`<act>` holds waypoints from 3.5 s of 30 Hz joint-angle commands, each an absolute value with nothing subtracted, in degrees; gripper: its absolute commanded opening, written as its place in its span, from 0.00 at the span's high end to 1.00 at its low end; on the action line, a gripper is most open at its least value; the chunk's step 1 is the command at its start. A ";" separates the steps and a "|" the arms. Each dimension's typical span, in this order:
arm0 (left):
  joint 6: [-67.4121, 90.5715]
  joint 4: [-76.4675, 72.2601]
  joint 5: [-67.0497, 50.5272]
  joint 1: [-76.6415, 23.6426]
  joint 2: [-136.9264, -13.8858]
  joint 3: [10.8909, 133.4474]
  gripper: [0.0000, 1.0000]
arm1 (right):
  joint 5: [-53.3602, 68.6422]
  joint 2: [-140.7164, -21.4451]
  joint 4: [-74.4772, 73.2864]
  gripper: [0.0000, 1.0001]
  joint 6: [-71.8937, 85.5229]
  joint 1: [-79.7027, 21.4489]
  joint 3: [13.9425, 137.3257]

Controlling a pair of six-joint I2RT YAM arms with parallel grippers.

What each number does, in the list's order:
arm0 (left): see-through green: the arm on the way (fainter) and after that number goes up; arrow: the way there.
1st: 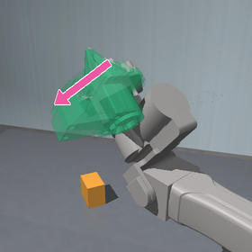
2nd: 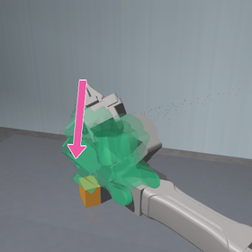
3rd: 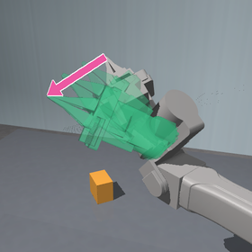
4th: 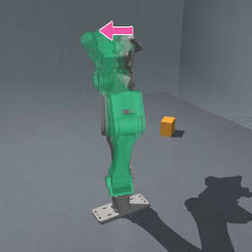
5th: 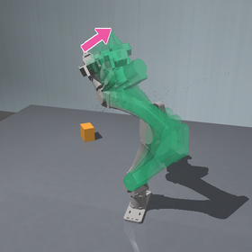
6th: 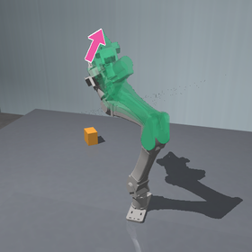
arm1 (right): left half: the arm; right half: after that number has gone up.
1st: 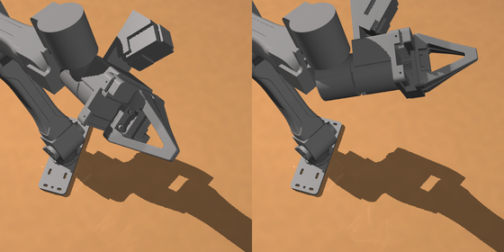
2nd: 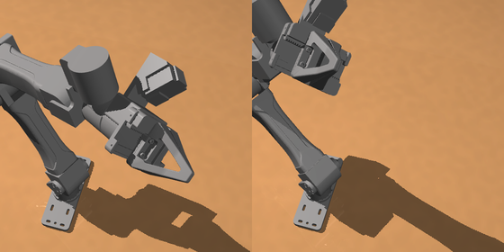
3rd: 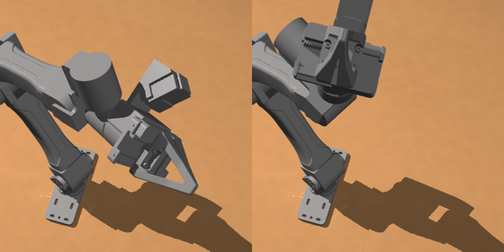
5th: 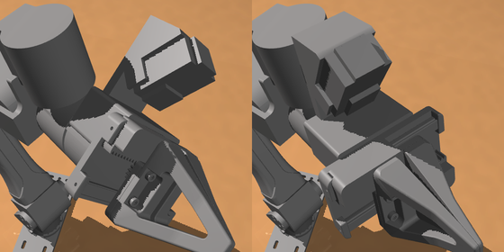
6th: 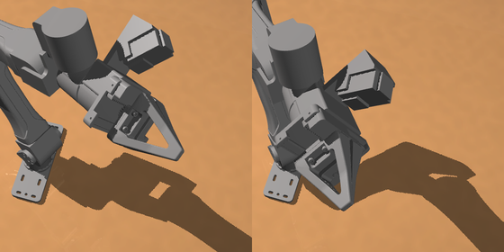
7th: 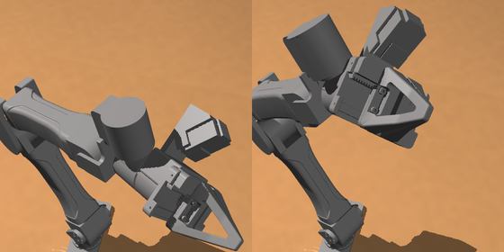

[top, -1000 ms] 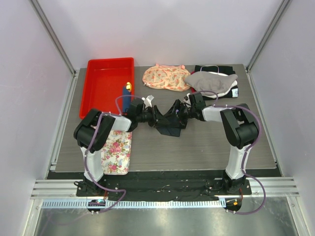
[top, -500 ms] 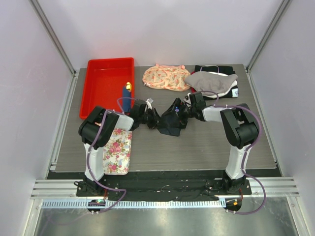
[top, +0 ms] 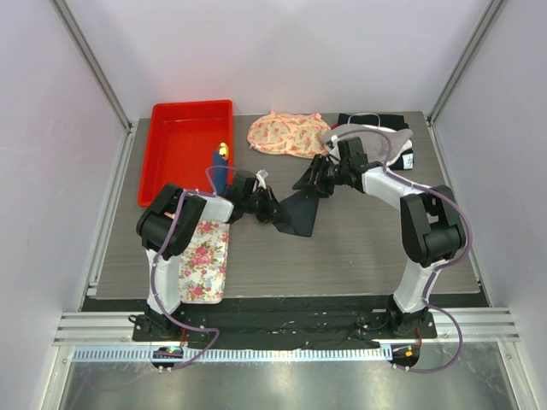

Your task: Place the utensils on the paper napkin and roll it up

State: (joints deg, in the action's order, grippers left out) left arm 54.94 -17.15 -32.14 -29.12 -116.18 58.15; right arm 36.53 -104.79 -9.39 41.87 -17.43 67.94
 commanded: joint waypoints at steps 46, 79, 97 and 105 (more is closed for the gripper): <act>51.15 -16.25 -38.22 -31.28 -100.98 52.29 0.76 | 23.82 -115.40 -17.05 0.99 20.47 -25.14 61.88; 42.01 -2.99 -38.32 -32.26 -119.88 61.79 0.93 | 33.04 -102.13 -15.91 0.72 26.63 -20.48 67.41; 43.24 -9.30 -38.05 -31.11 -115.32 58.71 0.83 | 30.41 -114.16 -16.25 0.92 21.72 -21.01 64.24; 42.89 -9.93 -38.23 -31.20 -107.49 59.59 0.72 | 29.88 -117.24 -17.75 0.98 17.67 -21.09 65.21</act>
State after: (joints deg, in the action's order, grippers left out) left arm 44.05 -8.93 -39.90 -31.55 -111.83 58.72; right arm 35.51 -113.23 -15.25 22.63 -20.49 65.84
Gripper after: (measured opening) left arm 0.281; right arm 0.045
